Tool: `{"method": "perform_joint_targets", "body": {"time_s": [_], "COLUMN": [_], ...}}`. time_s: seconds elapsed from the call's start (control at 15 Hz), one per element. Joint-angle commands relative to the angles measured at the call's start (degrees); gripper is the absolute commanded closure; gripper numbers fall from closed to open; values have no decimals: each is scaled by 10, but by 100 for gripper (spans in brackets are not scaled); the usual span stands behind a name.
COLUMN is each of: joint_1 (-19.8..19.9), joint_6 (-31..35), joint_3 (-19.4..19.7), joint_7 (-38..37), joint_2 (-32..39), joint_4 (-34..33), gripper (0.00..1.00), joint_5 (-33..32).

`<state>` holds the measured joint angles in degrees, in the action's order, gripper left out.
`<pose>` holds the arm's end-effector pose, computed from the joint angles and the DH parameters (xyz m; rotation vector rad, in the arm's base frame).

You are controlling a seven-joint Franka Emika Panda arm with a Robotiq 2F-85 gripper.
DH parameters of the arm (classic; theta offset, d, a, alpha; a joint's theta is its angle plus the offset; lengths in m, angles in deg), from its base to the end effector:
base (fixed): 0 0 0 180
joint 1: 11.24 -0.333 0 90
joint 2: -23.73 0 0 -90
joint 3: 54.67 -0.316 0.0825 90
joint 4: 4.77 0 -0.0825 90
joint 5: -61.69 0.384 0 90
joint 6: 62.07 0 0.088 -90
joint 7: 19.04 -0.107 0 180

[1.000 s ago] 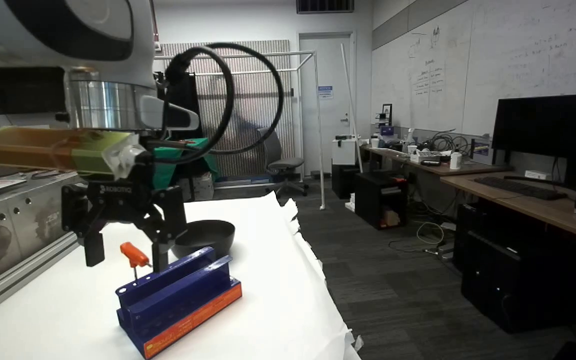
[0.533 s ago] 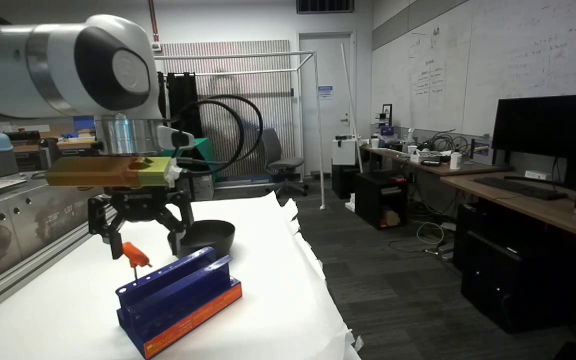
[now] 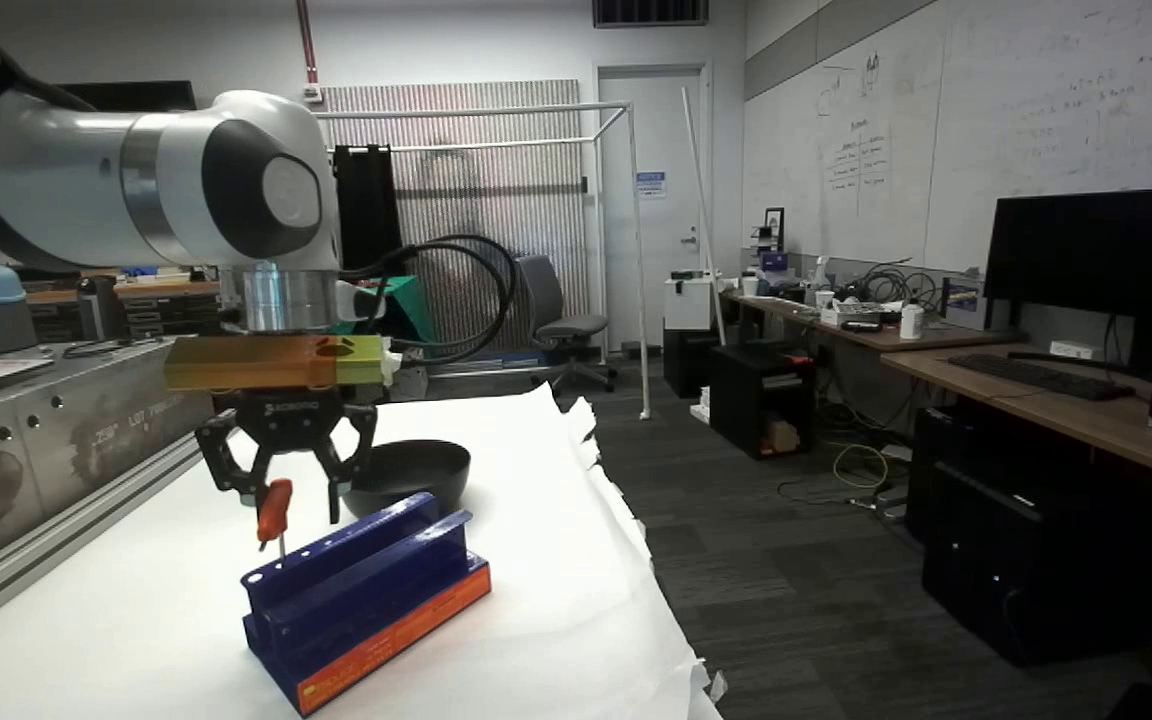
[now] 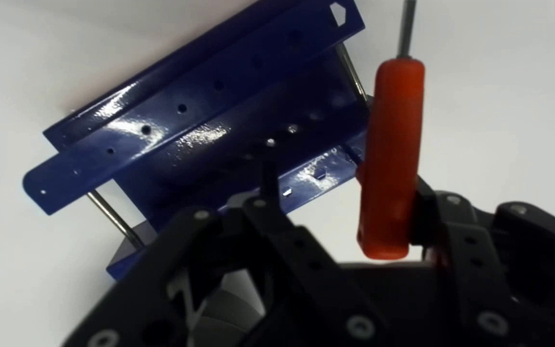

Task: Put the red object in the bowl

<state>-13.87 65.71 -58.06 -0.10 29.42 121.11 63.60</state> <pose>0.5332 0.0571 0.3337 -3.0351 -0.6378 0.0963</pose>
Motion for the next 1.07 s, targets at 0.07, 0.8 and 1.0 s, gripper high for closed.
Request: {"method": "perform_joint_targets", "body": {"time_s": [0.07, 0.8, 1.0], "joint_1": [1, -5, 0], "joint_6": [-22, -104, -66], "joint_3": [-6, -4, 7], "joint_7": [25, -92, -129], "joint_2": [-7, -90, -84], "joint_4": [-13, -58, -63], "gripper": [81, 90, 91], "joint_5": [-3, -2, 41]}}
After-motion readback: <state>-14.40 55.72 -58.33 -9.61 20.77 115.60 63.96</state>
